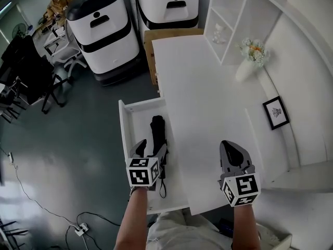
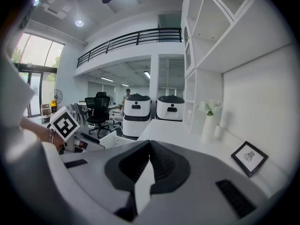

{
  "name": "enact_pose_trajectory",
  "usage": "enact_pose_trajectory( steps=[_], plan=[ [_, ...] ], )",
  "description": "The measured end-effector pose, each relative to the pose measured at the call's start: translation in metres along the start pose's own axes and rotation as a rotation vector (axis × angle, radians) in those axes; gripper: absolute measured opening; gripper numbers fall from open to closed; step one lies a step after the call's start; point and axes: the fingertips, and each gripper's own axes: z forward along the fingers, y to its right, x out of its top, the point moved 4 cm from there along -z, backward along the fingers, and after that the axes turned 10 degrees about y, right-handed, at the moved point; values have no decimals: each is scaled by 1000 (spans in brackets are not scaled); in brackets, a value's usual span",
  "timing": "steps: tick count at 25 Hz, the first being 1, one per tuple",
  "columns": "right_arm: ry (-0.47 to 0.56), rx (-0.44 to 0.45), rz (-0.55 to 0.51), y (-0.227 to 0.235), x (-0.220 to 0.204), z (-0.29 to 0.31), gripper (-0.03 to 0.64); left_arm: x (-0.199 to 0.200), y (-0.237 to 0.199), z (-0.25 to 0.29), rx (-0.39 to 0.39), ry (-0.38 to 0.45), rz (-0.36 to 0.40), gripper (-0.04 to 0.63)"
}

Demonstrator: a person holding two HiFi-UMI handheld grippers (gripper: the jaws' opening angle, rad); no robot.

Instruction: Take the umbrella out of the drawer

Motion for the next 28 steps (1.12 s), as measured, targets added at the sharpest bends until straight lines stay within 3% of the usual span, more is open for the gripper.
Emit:
enact_pose_trajectory(
  steps=[7, 13, 24, 28],
  plan=[
    [-46, 7, 18, -1, -20, 3, 8, -42, -10, 33, 33, -182, -42, 325],
    [-84, 0, 35, 0, -36, 10, 8, -70, -15, 61, 64, -290, -58, 345],
    [-144, -6, 52, -2, -62, 15, 8, -101, -26, 99, 142, -347, -81, 350],
    [-161, -4, 55, -1, -70, 17, 8, -114, -30, 112, 185, -365, -47, 353]
  ],
)
